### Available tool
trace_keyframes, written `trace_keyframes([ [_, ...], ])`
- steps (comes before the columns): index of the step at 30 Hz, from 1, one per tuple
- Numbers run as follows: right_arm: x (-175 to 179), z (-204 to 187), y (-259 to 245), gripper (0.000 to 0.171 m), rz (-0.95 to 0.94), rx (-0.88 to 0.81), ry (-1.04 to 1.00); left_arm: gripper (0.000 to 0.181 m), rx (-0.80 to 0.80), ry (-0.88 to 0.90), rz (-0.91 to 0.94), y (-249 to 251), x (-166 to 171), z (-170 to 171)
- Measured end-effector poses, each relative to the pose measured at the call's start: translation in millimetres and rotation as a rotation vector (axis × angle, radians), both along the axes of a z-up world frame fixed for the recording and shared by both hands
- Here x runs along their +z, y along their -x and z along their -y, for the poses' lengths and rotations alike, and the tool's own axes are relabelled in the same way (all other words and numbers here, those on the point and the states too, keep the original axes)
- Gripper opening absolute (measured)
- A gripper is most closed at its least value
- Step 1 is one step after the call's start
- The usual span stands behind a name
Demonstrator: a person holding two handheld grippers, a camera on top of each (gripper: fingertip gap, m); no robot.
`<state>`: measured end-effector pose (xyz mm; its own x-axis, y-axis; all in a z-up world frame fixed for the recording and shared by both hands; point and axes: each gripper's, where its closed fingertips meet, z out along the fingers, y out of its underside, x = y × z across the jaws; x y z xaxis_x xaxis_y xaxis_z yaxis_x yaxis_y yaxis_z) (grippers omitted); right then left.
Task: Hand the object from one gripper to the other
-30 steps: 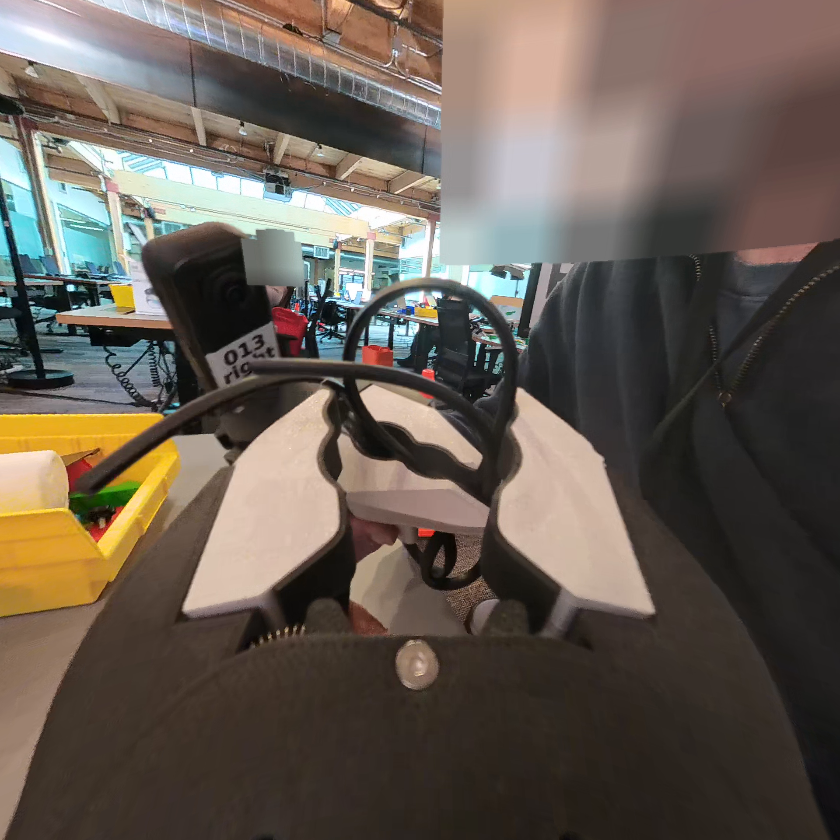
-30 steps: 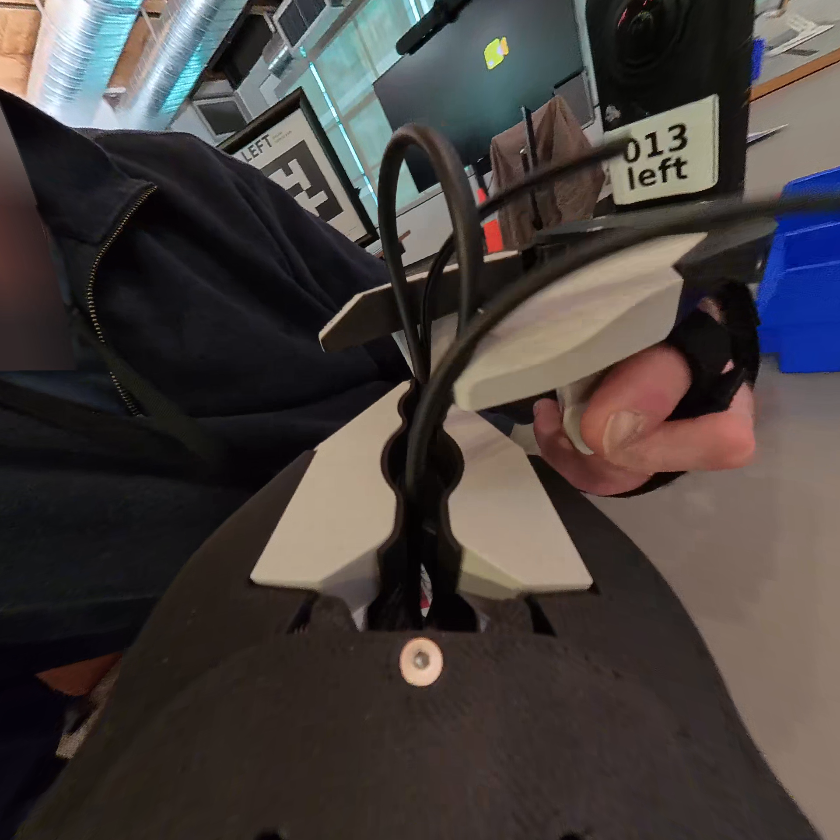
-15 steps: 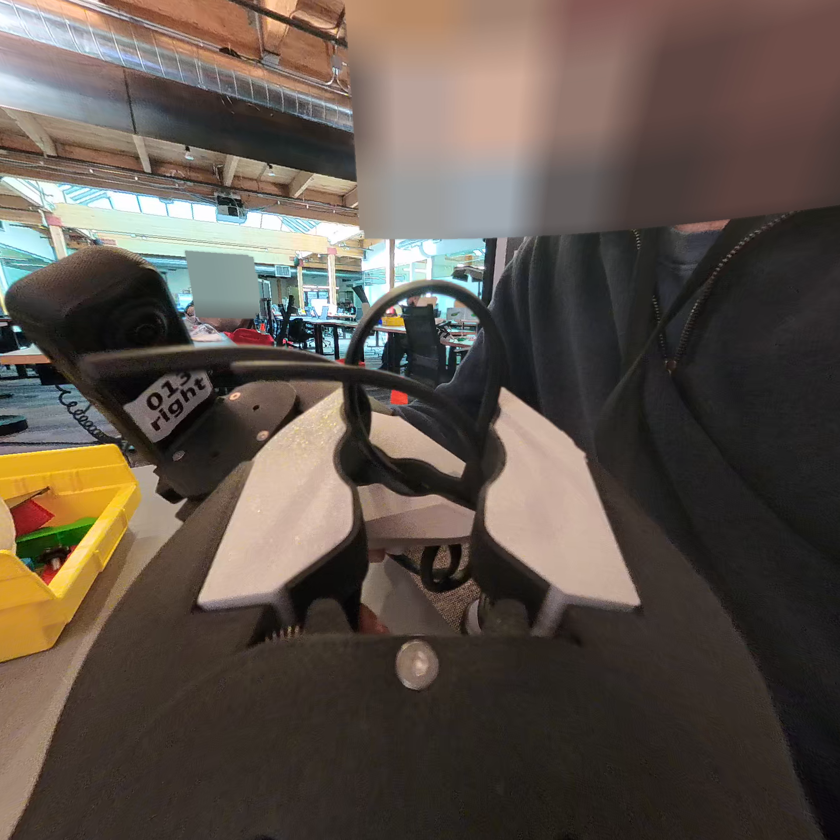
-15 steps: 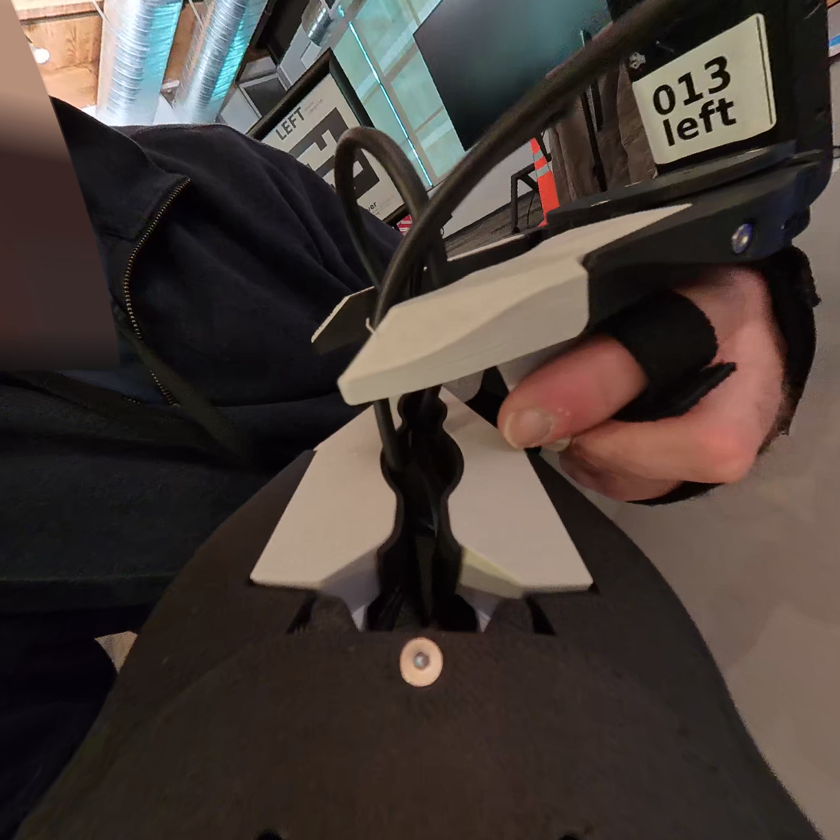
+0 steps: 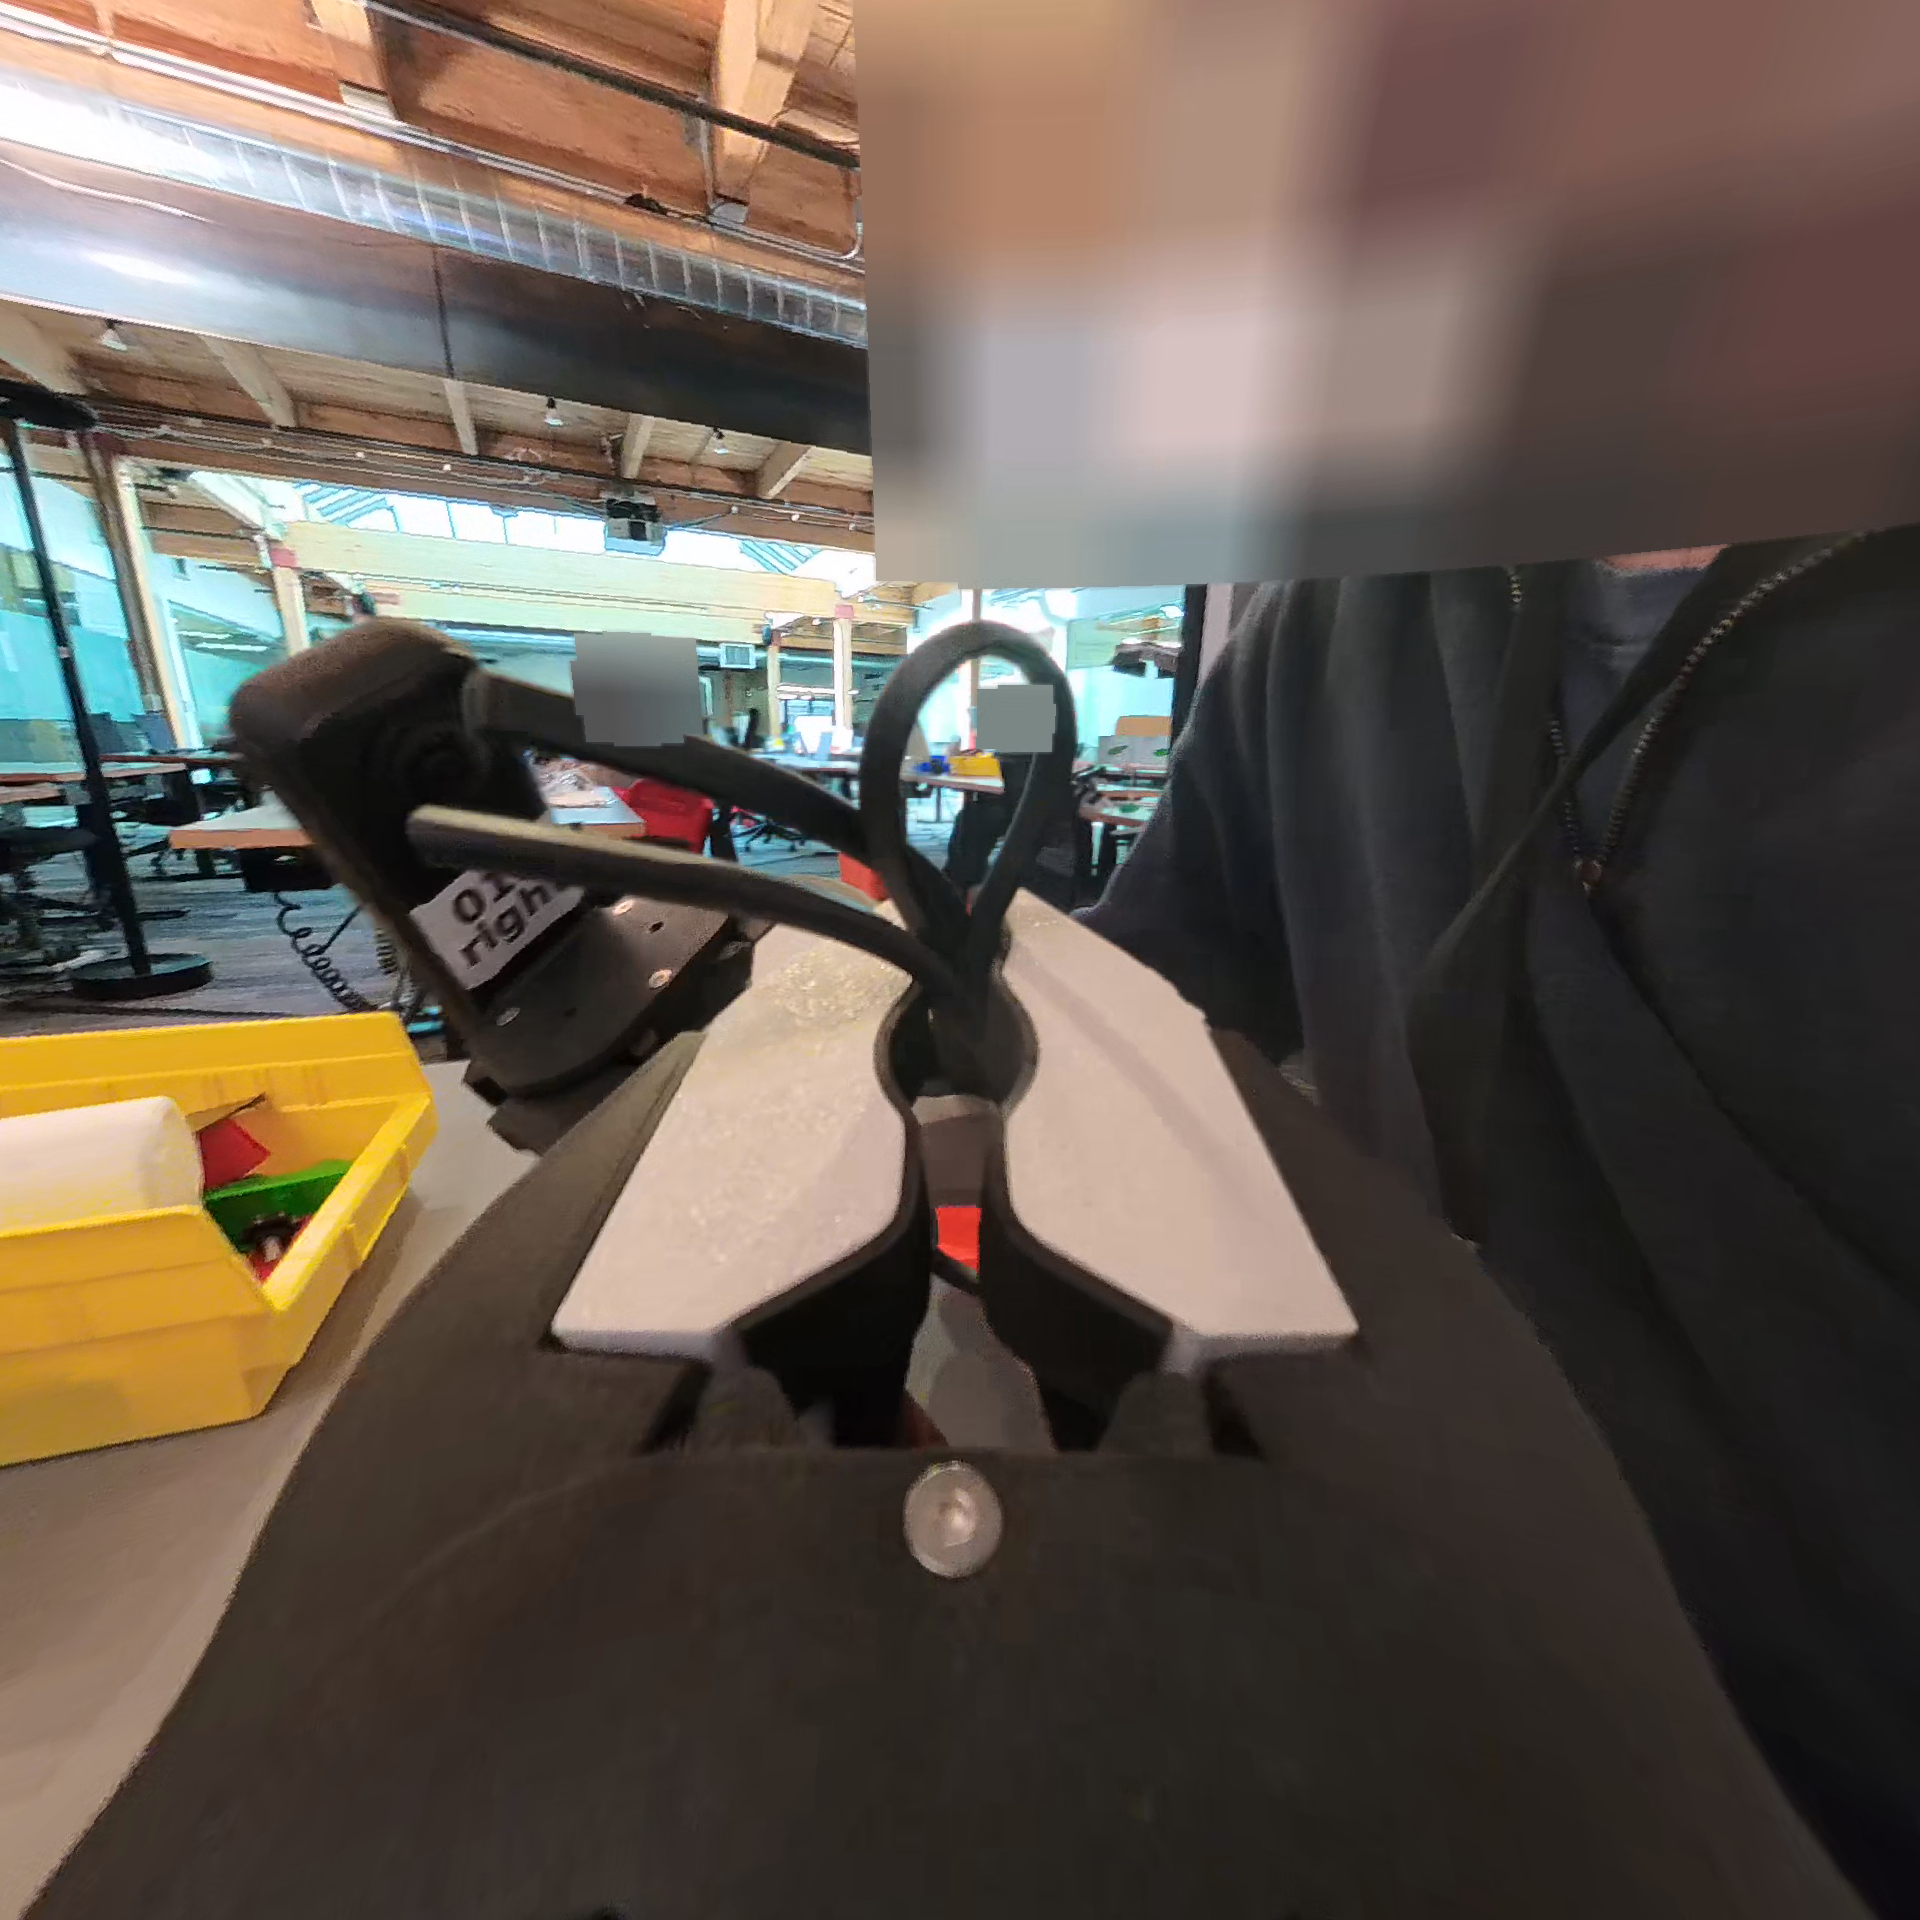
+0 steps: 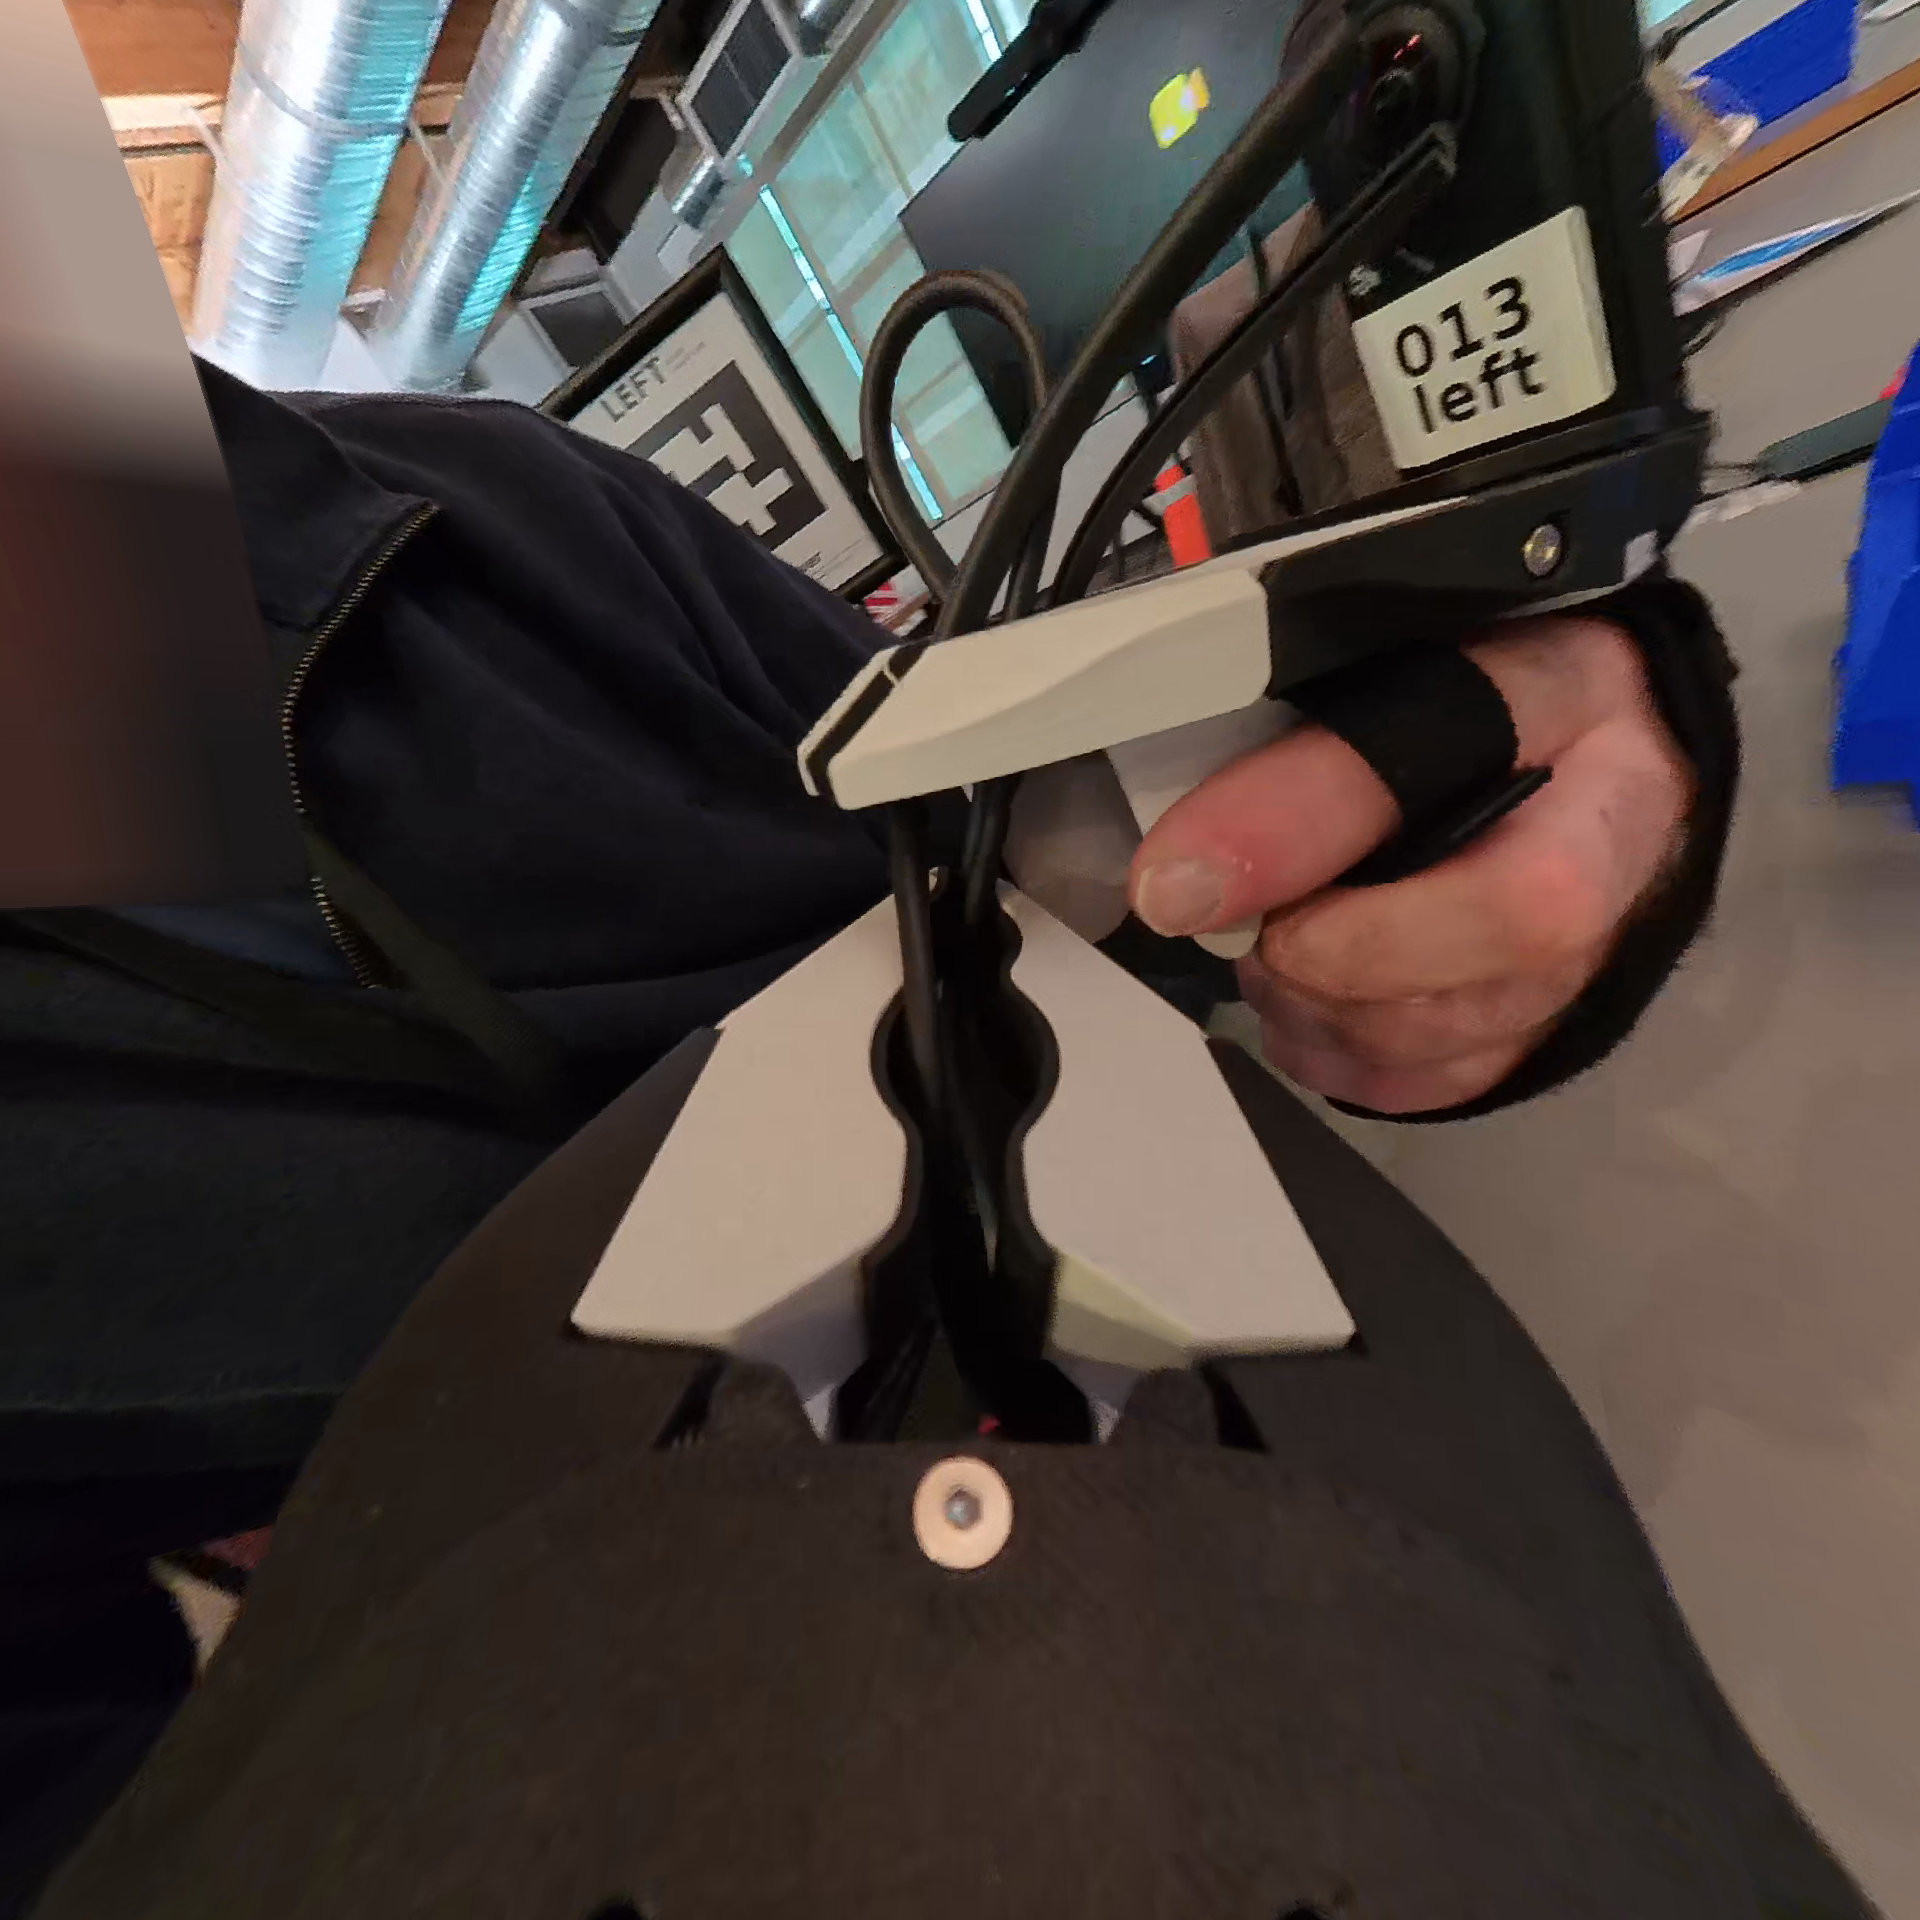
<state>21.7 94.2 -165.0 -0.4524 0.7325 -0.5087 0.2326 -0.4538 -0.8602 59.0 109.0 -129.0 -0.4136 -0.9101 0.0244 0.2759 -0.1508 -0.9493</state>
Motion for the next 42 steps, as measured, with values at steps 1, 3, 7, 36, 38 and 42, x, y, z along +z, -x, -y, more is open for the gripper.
trace_keyframes([
  [1,0.6,-4.7,0.1,0.001,-0.003,-0.036,-0.016,0.004,0.023,0.010,-0.004,0.0,0.4,-4.5],
  [3,1.4,-11.7,0.4,0.002,0.004,-0.102,-0.057,0.004,0.063,0.038,-0.001,1.0,2.2,-13.0],
  [7,2.3,-26.4,-0.6,0.005,0.030,-0.248,-0.185,0.004,0.168,0.062,-0.020,1.2,3.8,-28.5],
  [36,10.5,-77.5,3.7,0.009,0.147,-0.828,-0.707,0.004,0.435,0.068,-0.191,-8.4,19.6,-54.6],
  [38,11.5,-79.8,2.8,0.002,0.139,-0.856,-0.730,0.003,0.440,0.064,-0.192,-8.3,19.8,-55.4],
  [42,12.3,-80.1,2.3,0.002,0.128,-0.847,-0.704,0.003,0.457,0.055,-0.188,-7.4,20.6,-56.7],
])
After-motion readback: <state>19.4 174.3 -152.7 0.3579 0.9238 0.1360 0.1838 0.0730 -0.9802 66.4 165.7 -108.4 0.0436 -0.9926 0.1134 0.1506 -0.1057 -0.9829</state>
